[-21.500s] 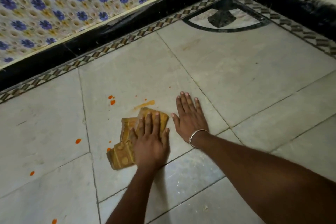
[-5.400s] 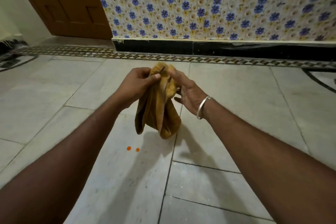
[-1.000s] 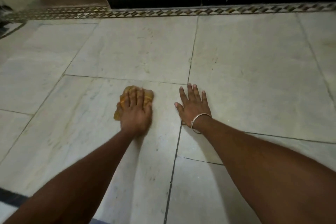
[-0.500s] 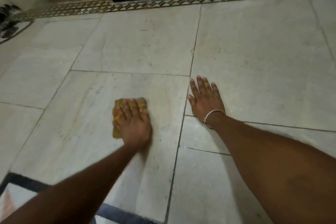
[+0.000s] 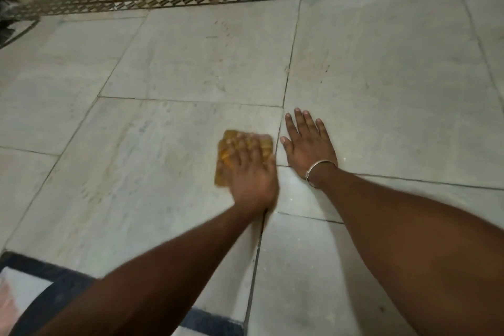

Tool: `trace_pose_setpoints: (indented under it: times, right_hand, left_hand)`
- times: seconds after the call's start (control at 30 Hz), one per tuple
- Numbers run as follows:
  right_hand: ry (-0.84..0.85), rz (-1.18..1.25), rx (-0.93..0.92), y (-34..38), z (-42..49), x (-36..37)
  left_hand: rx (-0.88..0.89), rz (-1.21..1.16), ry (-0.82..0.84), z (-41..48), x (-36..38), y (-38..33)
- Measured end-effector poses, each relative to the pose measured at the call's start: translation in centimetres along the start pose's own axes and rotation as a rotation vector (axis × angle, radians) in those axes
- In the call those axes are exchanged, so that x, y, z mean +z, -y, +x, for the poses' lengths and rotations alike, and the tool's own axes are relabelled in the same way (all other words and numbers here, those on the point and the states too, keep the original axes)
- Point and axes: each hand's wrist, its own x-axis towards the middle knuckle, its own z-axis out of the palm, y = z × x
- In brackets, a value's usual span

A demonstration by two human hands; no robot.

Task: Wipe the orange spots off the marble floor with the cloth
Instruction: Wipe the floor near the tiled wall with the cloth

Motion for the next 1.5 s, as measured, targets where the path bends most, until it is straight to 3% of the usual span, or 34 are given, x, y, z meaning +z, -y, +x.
trace_pose_setpoints:
  times: [0.07, 0.17, 0.27, 0.37, 0.47, 0.57, 0.63, 0.77, 0.87, 0.93, 0.97, 1.07, 1.13, 1.27, 1.43, 1.5]
  right_hand:
    - [-0.016, -0.007, -0.012, -0.3, 0.1, 0.0]
    - [-0.002, -0.010, -0.043, -0.7, 0.0, -0.3]
    - [-0.011, -0.019, -0.033, -0.7, -0.1, -0.1]
    - [-0.011, -0.028, -0.024, -0.7, -0.2, -0.1]
    - [-0.018, -0.013, -0.038, -0.8, -0.4, 0.1]
    - [0.017, -0.012, -0.057, -0.9, -1.1, 0.3]
    - [-0.002, 0.009, -0.053, -1.3, -1.3, 0.1]
    - [-0.006, 0.111, 0.005, -0.4, -0.6, -0.1]
    - [-0.106, 0.177, 0.026, 0.6, 0.7, -1.3]
    - [-0.221, 0.181, 0.014, 1.1, 3.4, -2.9]
    - [-0.243, 0.201, 0.023, 1.3, 4.8, -3.7]
    - [-0.293, 0.228, 0.075, 0.7, 8.6, -5.6]
    - [-0.277, 0.215, 0.091, 0.1, 9.9, -5.9]
    - [-0.130, 0.141, 0.114, -2.6, 10.3, -3.4]
    - [-0.098, 0.053, 0.117, -5.1, 7.8, -0.9]
    - [-0.100, 0.091, 0.139, -5.3, 7.8, -1.1]
  left_hand:
    - [0.099, 0.038, 0.033, 3.4, -0.6, 0.0]
    - [-0.118, 0.034, -0.009, 6.5, -3.0, 4.9]
    - [-0.318, 0.032, -0.082, 1.2, -3.3, 7.2]
    - [-0.036, 0.024, -0.061, -3.2, -0.1, 2.3]
    - [0.122, 0.082, 0.042, 1.8, -0.8, 1.6]
    - [-0.186, 0.128, -0.126, 6.0, -2.9, 10.0]
    - [-0.339, 0.043, -0.157, 4.0, -4.0, 13.1]
    - [-0.418, -0.333, -0.246, 1.6, -5.9, 10.1]
    - [-0.337, -0.705, -0.460, 5.5, -10.2, 6.2]
    - [-0.225, -0.669, -0.558, 9.2, -11.9, 3.6]
    - [-0.180, -0.585, -0.525, 10.8, -12.0, 2.2]
    - [-0.015, -0.190, -0.078, 14.5, -8.9, -1.7]
    - [0.077, -0.086, 0.077, 15.8, -6.3, -3.1]
    - [0.235, 0.083, 0.058, 18.8, -2.3, -3.9]
    - [-0.024, 0.250, -0.036, 21.0, -3.1, 2.9]
    - [-0.023, 0.222, -0.073, 18.2, -1.6, 1.8]
